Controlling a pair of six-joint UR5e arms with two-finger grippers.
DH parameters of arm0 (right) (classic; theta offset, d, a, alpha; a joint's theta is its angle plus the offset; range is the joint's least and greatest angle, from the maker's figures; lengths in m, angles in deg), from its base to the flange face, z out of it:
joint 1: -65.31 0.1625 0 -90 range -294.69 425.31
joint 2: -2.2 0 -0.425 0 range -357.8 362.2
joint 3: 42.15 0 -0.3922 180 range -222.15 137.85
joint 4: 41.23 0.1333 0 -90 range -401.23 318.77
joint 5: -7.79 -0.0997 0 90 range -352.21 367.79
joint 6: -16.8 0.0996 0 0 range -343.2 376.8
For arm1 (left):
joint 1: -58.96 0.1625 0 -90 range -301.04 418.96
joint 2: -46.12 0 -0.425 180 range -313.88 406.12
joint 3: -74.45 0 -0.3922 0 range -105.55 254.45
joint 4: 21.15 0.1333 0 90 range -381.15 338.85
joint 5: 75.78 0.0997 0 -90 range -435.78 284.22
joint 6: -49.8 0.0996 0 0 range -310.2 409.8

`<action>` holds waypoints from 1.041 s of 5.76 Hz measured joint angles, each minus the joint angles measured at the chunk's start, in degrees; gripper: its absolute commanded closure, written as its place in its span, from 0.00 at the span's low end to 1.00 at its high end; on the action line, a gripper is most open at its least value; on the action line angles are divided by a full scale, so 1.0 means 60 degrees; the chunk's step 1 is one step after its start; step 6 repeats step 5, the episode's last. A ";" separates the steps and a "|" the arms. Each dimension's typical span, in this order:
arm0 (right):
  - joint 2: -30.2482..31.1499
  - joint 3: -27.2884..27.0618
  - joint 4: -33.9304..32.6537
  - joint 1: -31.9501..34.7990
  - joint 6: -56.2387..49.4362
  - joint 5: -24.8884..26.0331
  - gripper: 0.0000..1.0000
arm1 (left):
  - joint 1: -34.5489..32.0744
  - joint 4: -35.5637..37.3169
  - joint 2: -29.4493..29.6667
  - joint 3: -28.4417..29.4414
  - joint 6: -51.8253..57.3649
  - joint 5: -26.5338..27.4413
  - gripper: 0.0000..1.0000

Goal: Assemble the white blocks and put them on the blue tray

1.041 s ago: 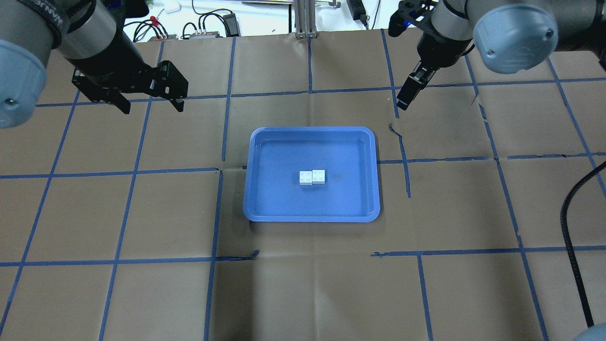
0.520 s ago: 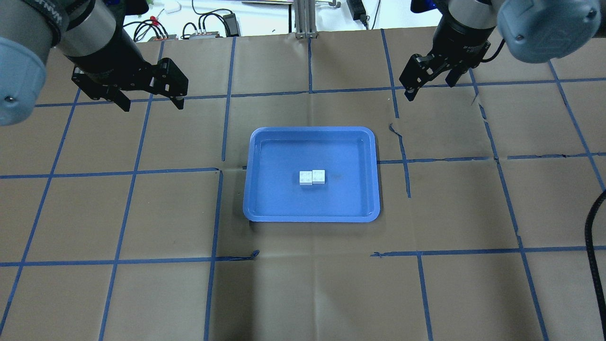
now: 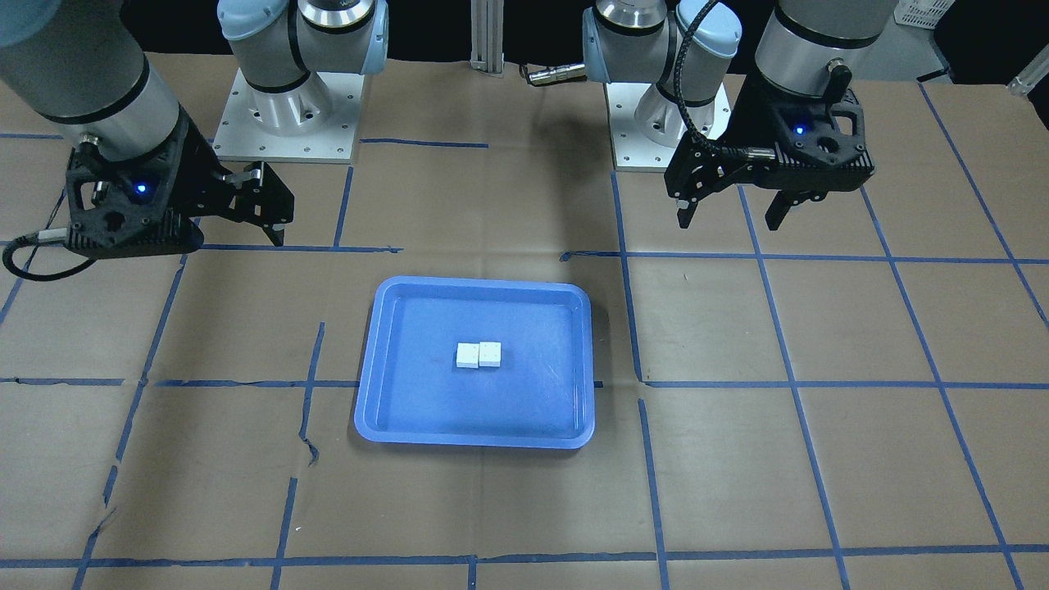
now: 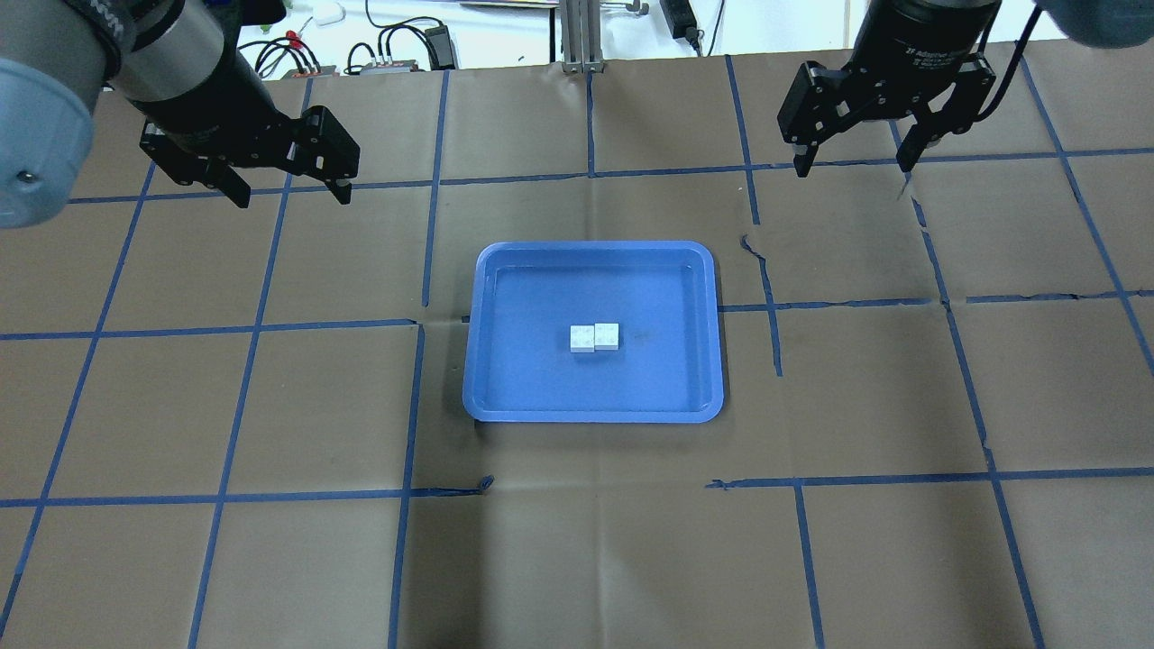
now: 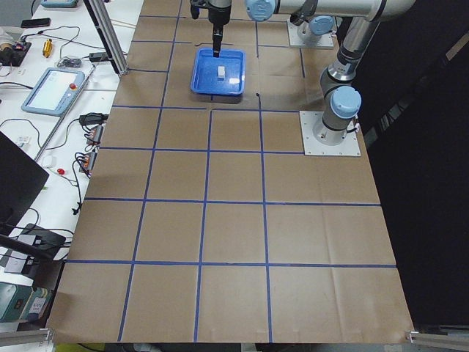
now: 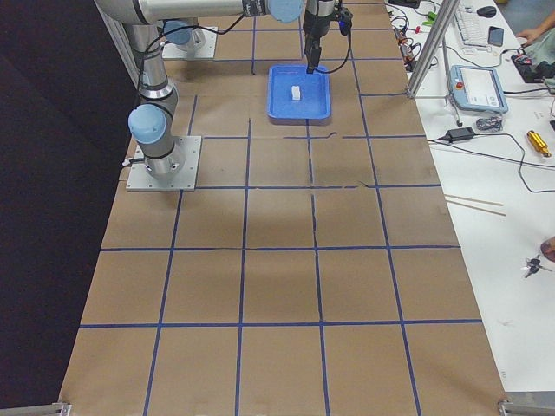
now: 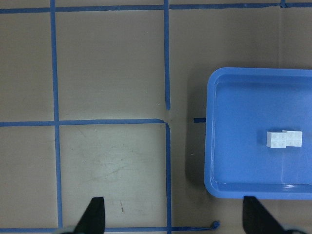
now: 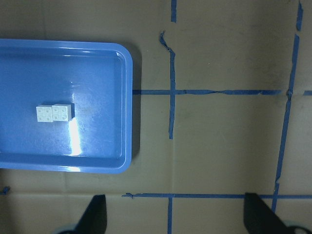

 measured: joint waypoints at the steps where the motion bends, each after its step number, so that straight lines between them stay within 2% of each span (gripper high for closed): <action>1: 0.0215 0.0009 0.0170 0.0113 0.0745 0.0007 0.00 | -0.0001 -0.0027 0.0011 0.0022 0.0030 0.0007 0.01; 6: 0.0270 -0.0063 0.0223 0.0149 0.1426 0.0120 0.00 | 0.0027 -0.0105 0.0004 0.0081 0.0202 -0.0025 0.01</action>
